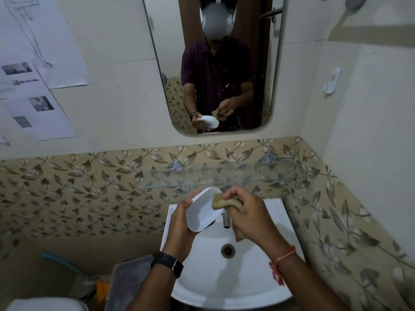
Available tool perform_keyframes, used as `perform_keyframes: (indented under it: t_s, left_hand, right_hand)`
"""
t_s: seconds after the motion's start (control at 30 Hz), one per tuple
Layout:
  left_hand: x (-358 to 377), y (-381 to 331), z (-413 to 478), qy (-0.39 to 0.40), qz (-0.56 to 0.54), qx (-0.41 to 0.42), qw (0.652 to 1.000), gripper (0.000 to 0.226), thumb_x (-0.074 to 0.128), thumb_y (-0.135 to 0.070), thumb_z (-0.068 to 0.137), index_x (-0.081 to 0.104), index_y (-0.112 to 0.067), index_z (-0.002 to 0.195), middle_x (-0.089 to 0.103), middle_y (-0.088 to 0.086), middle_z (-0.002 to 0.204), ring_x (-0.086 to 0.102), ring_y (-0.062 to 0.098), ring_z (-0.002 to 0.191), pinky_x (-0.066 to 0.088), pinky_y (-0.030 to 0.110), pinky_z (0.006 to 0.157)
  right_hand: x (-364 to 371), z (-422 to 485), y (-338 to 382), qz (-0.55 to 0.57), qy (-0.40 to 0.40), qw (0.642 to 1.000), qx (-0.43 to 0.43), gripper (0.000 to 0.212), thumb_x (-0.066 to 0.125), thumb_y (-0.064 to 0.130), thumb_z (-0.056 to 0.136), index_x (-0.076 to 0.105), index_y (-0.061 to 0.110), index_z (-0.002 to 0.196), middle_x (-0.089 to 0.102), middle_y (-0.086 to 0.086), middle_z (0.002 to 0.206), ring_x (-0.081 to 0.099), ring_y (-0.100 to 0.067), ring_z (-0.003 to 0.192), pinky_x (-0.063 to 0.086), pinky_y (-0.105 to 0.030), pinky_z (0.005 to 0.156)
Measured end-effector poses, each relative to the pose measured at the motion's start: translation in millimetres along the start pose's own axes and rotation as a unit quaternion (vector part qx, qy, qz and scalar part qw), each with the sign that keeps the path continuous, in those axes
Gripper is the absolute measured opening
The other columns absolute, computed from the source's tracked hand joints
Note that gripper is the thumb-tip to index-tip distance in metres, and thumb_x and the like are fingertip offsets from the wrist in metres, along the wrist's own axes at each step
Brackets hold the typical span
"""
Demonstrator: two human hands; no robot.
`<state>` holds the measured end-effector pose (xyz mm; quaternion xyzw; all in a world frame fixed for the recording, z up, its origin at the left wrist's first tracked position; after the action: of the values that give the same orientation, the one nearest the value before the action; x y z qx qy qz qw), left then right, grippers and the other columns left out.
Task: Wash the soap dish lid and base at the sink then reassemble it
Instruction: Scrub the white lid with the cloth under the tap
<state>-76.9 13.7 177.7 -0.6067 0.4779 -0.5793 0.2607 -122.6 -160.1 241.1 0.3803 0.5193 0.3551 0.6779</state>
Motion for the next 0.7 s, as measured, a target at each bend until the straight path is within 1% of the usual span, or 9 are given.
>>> perform_keyframes:
  t_s: [0.07, 0.17, 0.23, 0.3, 0.4, 0.5, 0.57, 0.63, 0.7]
  left_hand:
    - [13.7, 0.6, -4.5, 0.018, -0.009, -0.001, 1.0, 0.042, 0.05, -0.037, 0.096, 0.073, -0.021, 0.127, 0.07, 0.012, 0.133, 0.068, 0.03, 0.118, 0.052, 0.054, 0.106]
    - [20.4, 3.7, -5.0, -0.017, -0.002, 0.005, 1.0, 0.04, 0.041, -0.029, 0.105, 0.071, -0.017, 0.128, 0.074, 0.015, 0.123, 0.073, 0.024, 0.105, 0.059, 0.038, 0.088]
    - [14.3, 5.3, -3.0, -0.034, -0.001, -0.001, 0.999, 0.043, 0.037, -0.031, 0.106, 0.069, -0.018, 0.132, 0.075, 0.014, 0.119, 0.074, 0.023, 0.1, 0.062, 0.033, 0.078]
    - [2.5, 4.2, -4.1, -0.061, -0.041, -0.031, 0.997, 0.043, 0.042, -0.034, 0.104, 0.066, -0.016, 0.134, 0.075, 0.013, 0.119, 0.074, 0.027, 0.101, 0.062, 0.035, 0.073]
    - [-12.6, -1.5, -5.0, -0.06, -0.159, -0.063, 0.983, 0.05, 0.05, -0.032, 0.099, 0.054, -0.007, 0.142, 0.062, 0.028, 0.137, 0.066, 0.047, 0.115, 0.063, 0.047, 0.081]
    - [-15.4, -5.6, -3.3, -0.039, -0.242, -0.08, 0.966, 0.053, 0.052, -0.033, 0.097, 0.053, -0.002, 0.141, 0.059, 0.035, 0.137, 0.063, 0.055, 0.116, 0.06, 0.052, 0.09]
    - [-14.4, -6.2, -3.6, -0.027, -0.293, -0.088, 0.952, 0.055, 0.051, -0.036, 0.1, 0.052, -0.003, 0.143, 0.057, 0.035, 0.139, 0.059, 0.055, 0.122, 0.059, 0.054, 0.092]
    - [-15.0, -6.9, -4.7, -0.006, -0.336, -0.091, 0.938, 0.06, 0.052, -0.041, 0.101, 0.048, -0.004, 0.147, 0.053, 0.034, 0.144, 0.053, 0.053, 0.131, 0.058, 0.056, 0.094]
    - [-16.8, -7.8, -5.2, 0.015, -0.361, -0.092, 0.928, 0.063, 0.055, -0.044, 0.099, 0.047, -0.004, 0.148, 0.051, 0.034, 0.147, 0.045, 0.054, 0.138, 0.059, 0.056, 0.092]
  right_hand:
    - [15.4, -0.7, 10.3, -0.015, 0.021, 1.0, -0.012, 0.021, 0.061, -0.001, 0.088, 0.065, 0.02, 0.092, 0.068, 0.026, 0.08, 0.067, -0.008, 0.071, 0.056, -0.02, 0.059]
    - [45.1, -11.1, 15.7, -0.024, 0.095, 0.995, -0.013, 0.03, 0.055, 0.001, 0.088, 0.06, 0.031, 0.089, 0.068, 0.01, 0.082, 0.065, -0.013, 0.063, 0.058, -0.035, 0.052]
    - [57.2, -18.6, 18.4, -0.066, 0.163, 0.984, -0.039, 0.026, 0.051, 0.006, 0.088, 0.056, 0.031, 0.09, 0.068, 0.001, 0.088, 0.066, -0.022, 0.067, 0.06, -0.043, 0.058]
    - [49.6, -20.7, 16.1, -0.128, 0.221, 0.966, -0.03, 0.021, 0.052, 0.009, 0.086, 0.058, 0.029, 0.091, 0.065, 0.005, 0.083, 0.062, -0.014, 0.069, 0.057, -0.036, 0.064]
    - [25.4, -23.3, -4.8, -0.154, 0.272, 0.948, 0.065, 0.016, 0.06, 0.011, 0.083, 0.064, 0.024, 0.088, 0.064, 0.01, 0.081, 0.06, -0.002, 0.07, 0.049, -0.023, 0.062]
    - [4.6, -18.9, -29.9, -0.137, 0.175, 0.969, 0.11, 0.015, 0.061, 0.013, 0.087, 0.065, 0.026, 0.095, 0.068, 0.004, 0.097, 0.066, -0.012, 0.085, 0.05, -0.023, 0.067]
    - [-0.5, -18.2, -45.5, -0.026, 0.093, 0.984, 0.153, 0.018, 0.069, 0.016, 0.088, 0.066, 0.025, 0.103, 0.069, -0.001, 0.1, 0.067, -0.018, 0.091, 0.05, -0.025, 0.069]
    - [-1.8, -18.2, -57.0, 0.14, 0.019, 0.969, 0.204, 0.023, 0.073, 0.009, 0.089, 0.07, 0.015, 0.111, 0.072, -0.011, 0.104, 0.07, -0.024, 0.095, 0.053, -0.029, 0.076]
    - [-1.9, -18.6, -63.2, 0.303, -0.031, 0.922, 0.237, 0.016, 0.069, 0.002, 0.092, 0.073, 0.001, 0.108, 0.075, -0.021, 0.105, 0.07, -0.029, 0.094, 0.056, -0.035, 0.08]
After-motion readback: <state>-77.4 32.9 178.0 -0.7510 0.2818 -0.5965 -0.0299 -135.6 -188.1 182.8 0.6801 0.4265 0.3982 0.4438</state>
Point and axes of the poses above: each hand's wrist, its own z-axis towards the middle knuckle, its own x-axis out of the palm, y = z × x, the point moved 4 cm from there along z, towards the middle knuckle
